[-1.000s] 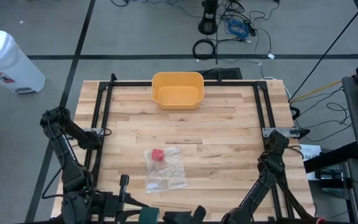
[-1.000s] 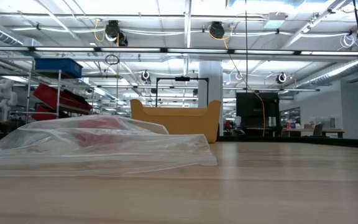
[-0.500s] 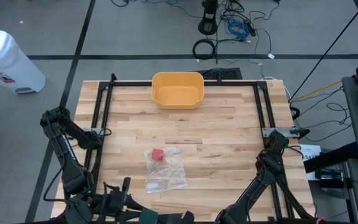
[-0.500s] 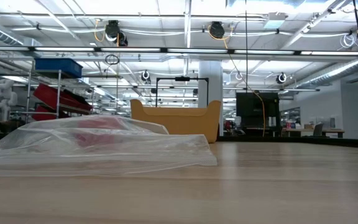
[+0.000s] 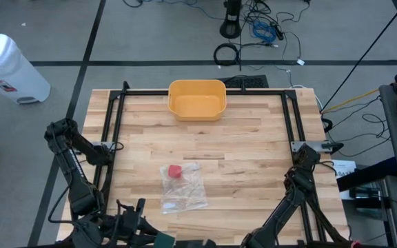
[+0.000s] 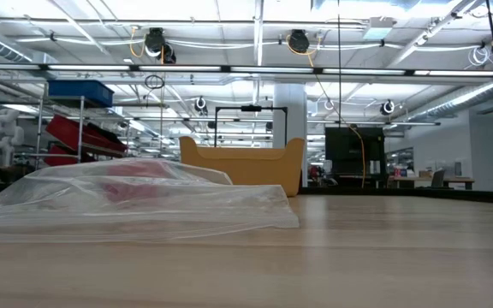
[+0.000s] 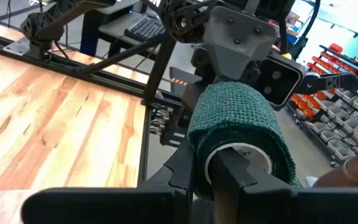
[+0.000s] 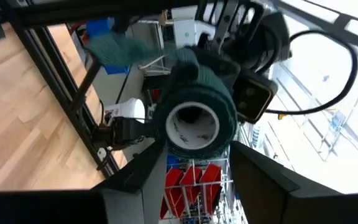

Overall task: Roll bandage
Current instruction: Roll the green bandage

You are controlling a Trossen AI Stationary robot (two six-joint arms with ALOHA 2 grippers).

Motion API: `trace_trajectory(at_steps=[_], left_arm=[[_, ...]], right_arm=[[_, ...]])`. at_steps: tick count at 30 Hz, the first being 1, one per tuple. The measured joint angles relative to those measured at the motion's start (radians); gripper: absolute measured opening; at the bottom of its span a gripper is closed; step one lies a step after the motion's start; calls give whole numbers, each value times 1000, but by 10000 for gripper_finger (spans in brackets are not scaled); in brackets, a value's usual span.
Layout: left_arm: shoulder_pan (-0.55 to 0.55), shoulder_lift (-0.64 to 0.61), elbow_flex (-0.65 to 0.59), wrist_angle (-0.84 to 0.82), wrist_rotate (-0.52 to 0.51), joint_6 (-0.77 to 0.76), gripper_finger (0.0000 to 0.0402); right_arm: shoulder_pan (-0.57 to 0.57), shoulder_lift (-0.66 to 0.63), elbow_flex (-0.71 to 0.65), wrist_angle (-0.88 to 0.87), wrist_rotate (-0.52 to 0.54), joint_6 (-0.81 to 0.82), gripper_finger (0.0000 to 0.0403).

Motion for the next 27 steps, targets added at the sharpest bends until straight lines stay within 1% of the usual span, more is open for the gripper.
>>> trace_trajectory(at_steps=[5,8,11,14,27], left_arm=[[0,0,0,-1,-1,-8,41],[1,0,0,-30,-2,-102,41],[9,0,0,-50,-2,-200,41],[11,0,0,-50,-1,-257,41],[12,0,0,-51,0,-261,41]], right_arm=[[26,0,0,20,0,-24,160],[29,0,0,21,1,-66,160],[22,0,0,21,0,-143,160],[12,0,0,21,-4,-193,160],[-15,0,0,20,-18,-312,160]])
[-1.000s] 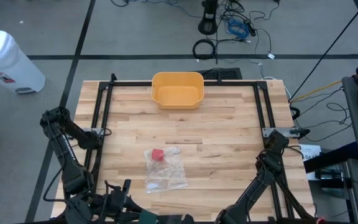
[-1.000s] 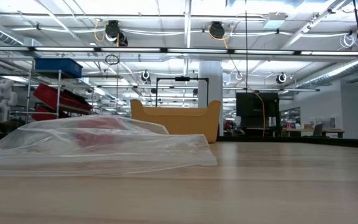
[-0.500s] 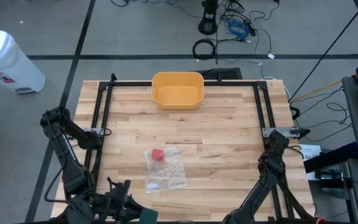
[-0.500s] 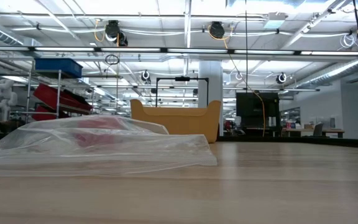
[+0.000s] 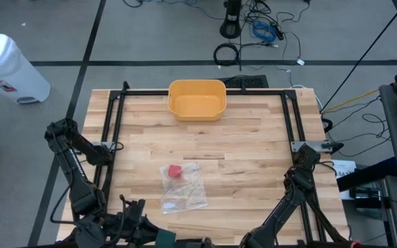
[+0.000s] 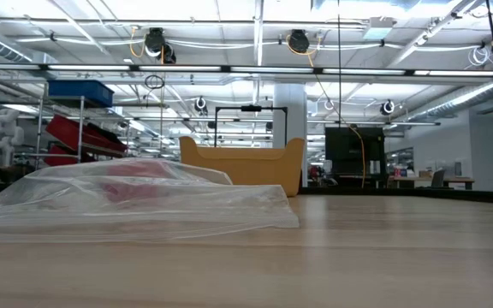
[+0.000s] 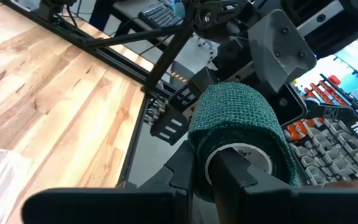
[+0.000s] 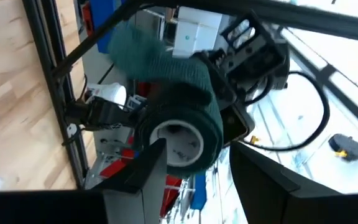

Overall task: Roll bandage
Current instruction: Roll the green bandage

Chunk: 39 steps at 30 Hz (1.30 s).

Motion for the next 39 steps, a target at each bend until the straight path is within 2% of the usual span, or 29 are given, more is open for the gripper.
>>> trace_trajectory(at_steps=[5,11,24,29,33,39], left_arm=[[0,0,0,0,2,0,41],[0,0,0,0,2,-1,41],[4,0,0,-43,1,2,41],[5,0,1,-41,-7,32,43],[5,0,1,-45,-13,35,70],[5,0,1,-48,-30,65,152]], right_arm=[[-4,0,0,0,-66,-38,160],[-21,0,0,0,-70,-59,153],[-30,0,0,-3,-80,-96,62],[-30,0,0,-3,-97,-69,42],[-30,0,0,-6,-96,-41,40],[-28,0,0,-5,-96,-27,39]])
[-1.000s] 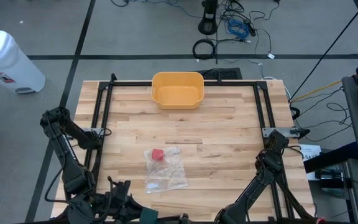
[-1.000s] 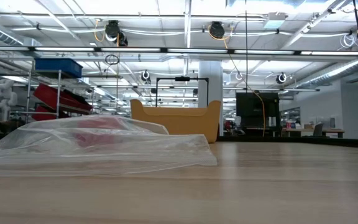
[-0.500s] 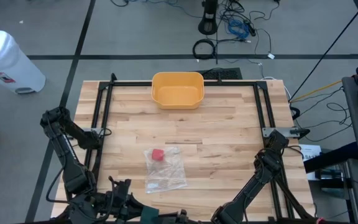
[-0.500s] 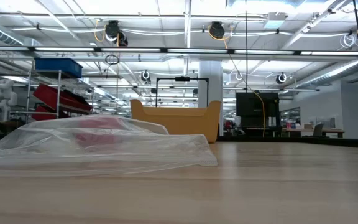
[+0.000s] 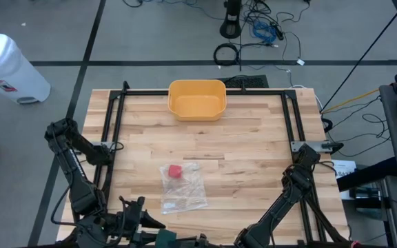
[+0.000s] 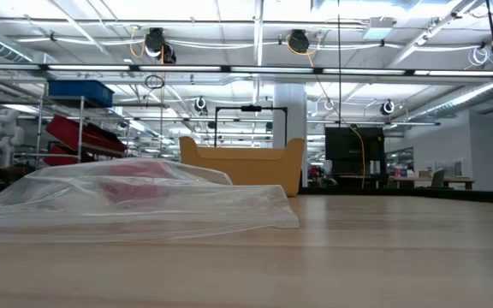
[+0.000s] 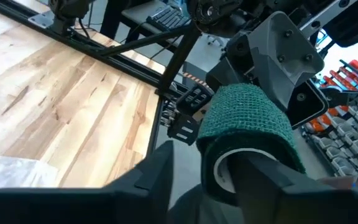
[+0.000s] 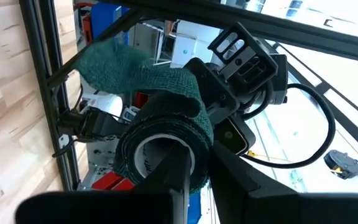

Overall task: Roll bandage
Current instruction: Roll the green bandage

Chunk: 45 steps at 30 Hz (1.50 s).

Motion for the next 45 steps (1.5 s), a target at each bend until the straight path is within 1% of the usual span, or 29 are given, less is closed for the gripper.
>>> trace_trajectory(at_steps=[3,6,12,17,21,25,29,31,34,38,41,45], left_arm=[[0,0,0,2,-7,41,184],[-1,0,0,9,-6,117,200],[-22,-7,0,29,28,266,203],[-46,-13,0,33,20,385,203],[-71,-13,0,30,-44,574,203],[-100,-13,0,32,-126,783,203],[-124,-13,0,36,-214,932,203],[-139,-13,0,35,-229,987,203],[-161,-13,0,30,-230,1029,203],[-190,-13,0,29,-233,1063,203],[-205,-13,0,34,-236,1053,203],[-211,-13,0,42,-256,993,203]], right_arm=[[4,0,0,0,3,4,39],[7,0,0,0,3,11,38],[19,0,0,0,5,87,38],[28,0,0,1,5,164,38],[28,0,0,7,5,258,38],[24,0,0,7,4,433,38],[15,0,0,6,4,575,38],[10,0,0,6,4,632,38],[2,0,0,29,5,706,38],[-8,0,0,133,5,786,38],[-19,1,0,204,6,856,38],[-33,0,0,281,6,943,38]])
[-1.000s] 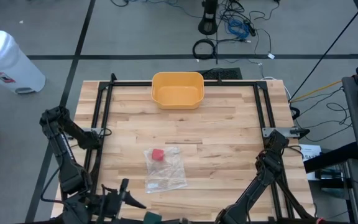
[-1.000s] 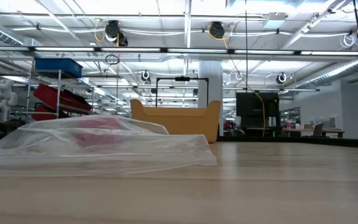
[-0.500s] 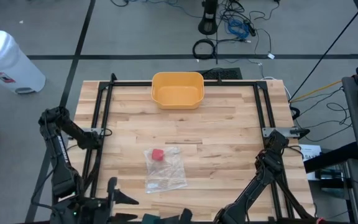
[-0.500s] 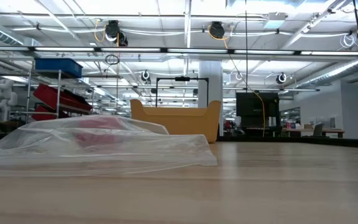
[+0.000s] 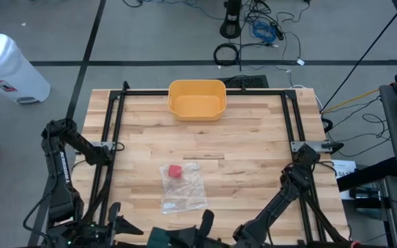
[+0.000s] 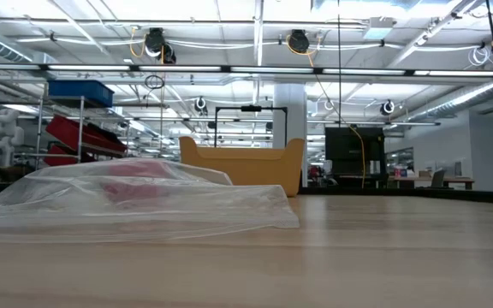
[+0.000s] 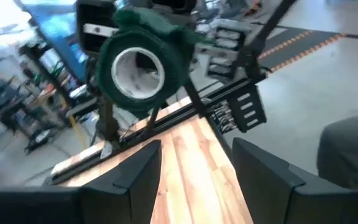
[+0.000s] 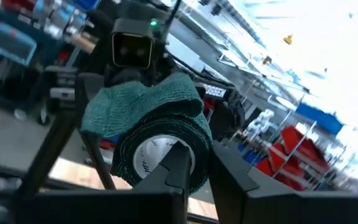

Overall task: Roll bandage
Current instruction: Roll the green bandage

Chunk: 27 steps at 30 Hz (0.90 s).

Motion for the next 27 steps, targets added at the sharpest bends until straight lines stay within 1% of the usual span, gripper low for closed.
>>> trace_trajectory(at_steps=[2,6,10,17,24,27], left_arm=[[0,0,0,4,-24,-28,203],[1,0,0,43,-79,-34,203],[-9,0,0,101,-84,-12,203],[-21,0,0,139,-82,21,203],[-12,0,0,175,1,16,203],[-1,0,0,174,3,9,203]], right_arm=[[-6,0,0,8,-1,58,38],[-13,0,0,19,0,162,38],[-13,0,0,16,-1,207,38],[-12,0,0,13,-4,235,38],[-12,0,0,-24,-9,262,38],[-12,0,0,-48,-55,292,38]])
